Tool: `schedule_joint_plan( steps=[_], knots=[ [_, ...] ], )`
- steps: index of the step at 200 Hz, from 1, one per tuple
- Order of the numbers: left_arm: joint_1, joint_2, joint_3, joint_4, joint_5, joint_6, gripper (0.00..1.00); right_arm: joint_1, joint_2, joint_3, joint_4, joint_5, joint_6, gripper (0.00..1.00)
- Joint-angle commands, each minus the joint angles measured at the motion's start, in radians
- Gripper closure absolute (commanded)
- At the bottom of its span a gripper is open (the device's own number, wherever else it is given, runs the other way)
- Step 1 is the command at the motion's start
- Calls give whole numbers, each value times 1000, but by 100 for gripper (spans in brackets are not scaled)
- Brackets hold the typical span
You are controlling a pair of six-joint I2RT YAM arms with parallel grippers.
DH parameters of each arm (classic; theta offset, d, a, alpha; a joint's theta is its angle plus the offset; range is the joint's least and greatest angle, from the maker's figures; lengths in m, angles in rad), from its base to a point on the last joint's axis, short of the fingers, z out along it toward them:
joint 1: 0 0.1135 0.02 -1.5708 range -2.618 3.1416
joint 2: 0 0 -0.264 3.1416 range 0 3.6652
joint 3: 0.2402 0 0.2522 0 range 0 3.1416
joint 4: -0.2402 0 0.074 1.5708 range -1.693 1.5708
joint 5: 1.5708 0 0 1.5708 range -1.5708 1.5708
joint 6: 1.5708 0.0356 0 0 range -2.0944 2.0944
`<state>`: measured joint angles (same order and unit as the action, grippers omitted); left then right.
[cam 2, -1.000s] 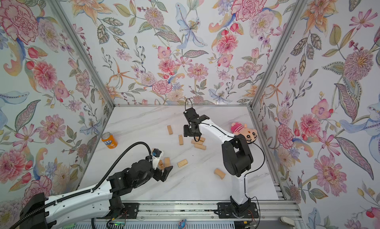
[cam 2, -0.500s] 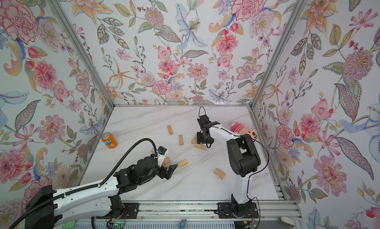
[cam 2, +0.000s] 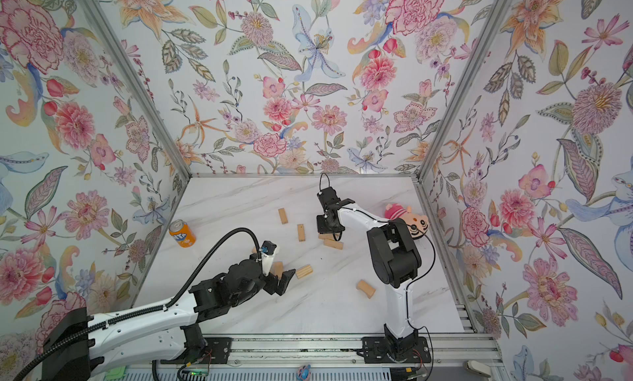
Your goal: Build the wood block tower
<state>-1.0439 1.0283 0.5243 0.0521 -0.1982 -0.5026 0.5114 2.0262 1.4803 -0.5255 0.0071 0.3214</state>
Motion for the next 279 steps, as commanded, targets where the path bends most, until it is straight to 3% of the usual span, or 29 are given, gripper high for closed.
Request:
schedule_joint_plan(
  steps=[1,86,186,231,279],
  knots=[
    [-12,-29,10,-29,-38,-3,1,26,41,53,-10,-8,4,61],
    [-11,-122,-37,-55,-75,4,1,35,126,116,-48,-6,9,63],
    [-12,-124,-44,-44,-74,7,1,-26,-22,-59,-45,15,-10,62],
    [-13,-102,-38,-2,-42,-11,1,-39,-122,-65,-47,23,-36,51],
    [-20,35,6,94,36,-31,1,-119,-185,-108,-69,56,-44,38]
  ],
)
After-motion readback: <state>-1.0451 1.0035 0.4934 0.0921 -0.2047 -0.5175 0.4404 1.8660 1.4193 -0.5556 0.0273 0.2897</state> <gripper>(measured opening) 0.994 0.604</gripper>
